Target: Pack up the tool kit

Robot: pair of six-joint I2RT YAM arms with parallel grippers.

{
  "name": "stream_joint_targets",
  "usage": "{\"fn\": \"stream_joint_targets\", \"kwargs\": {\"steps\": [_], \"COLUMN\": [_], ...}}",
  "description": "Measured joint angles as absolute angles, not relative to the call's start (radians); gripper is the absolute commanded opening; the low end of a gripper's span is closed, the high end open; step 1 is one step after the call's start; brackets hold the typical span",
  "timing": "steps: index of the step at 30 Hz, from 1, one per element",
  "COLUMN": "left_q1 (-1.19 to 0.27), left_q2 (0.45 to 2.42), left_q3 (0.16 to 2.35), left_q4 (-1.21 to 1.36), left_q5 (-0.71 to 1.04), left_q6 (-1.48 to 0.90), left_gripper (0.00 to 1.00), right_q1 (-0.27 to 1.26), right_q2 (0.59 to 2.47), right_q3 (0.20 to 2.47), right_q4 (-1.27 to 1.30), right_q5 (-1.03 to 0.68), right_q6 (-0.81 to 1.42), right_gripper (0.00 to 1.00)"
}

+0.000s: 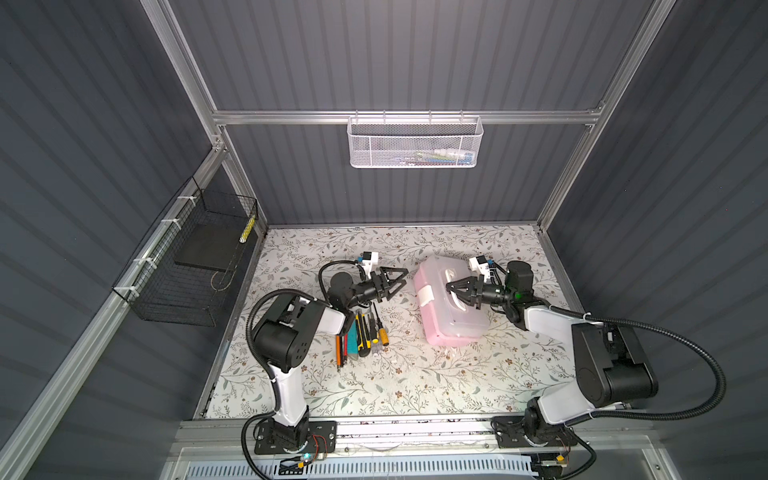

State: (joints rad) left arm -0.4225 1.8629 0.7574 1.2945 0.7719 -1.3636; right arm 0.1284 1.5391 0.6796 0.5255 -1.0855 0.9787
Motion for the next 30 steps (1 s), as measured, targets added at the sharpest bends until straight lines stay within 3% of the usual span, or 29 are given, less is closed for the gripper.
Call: {"fn": "stream_joint_targets", "kwargs": {"steps": [5,9,13,19,30], "left_q1": [-0.435,-0.508,-0.612,-0.734,-0.800], "left_q2": [1.694,1.589,1.531,1.561,1.552], "left_q3": [0.808,0.947,1.008,1.013,0.937], "left_q4": [0.777,0.316,0.057,-0.160,-0.171], "left_q5": [0.665,0.413,0.169,-0.051,-0.117], "left_q6": [-1.054,-0.786,-0.611,-0.492,-0.473], "left_gripper": [0.85,0.86,0.85,0.86,0.91], "right_q1": [0.180,0.271,0.320,0.322,0.322], "right_q2": [1.467,1.409,1.371,1.371,1.431], "right_q3": [0.736,0.773,0.788,0.802,0.803], "right_q4": [0.267,0.054,-0.042,-0.083,-0.012], "right_q5": [-0.926,-0.712,-0.608,-0.564,-0.584], "right_q6": [0.844,0.754,0.731,0.725,0.726], "right_gripper": [0.00,0.00,0.00,0.00,0.00]}}
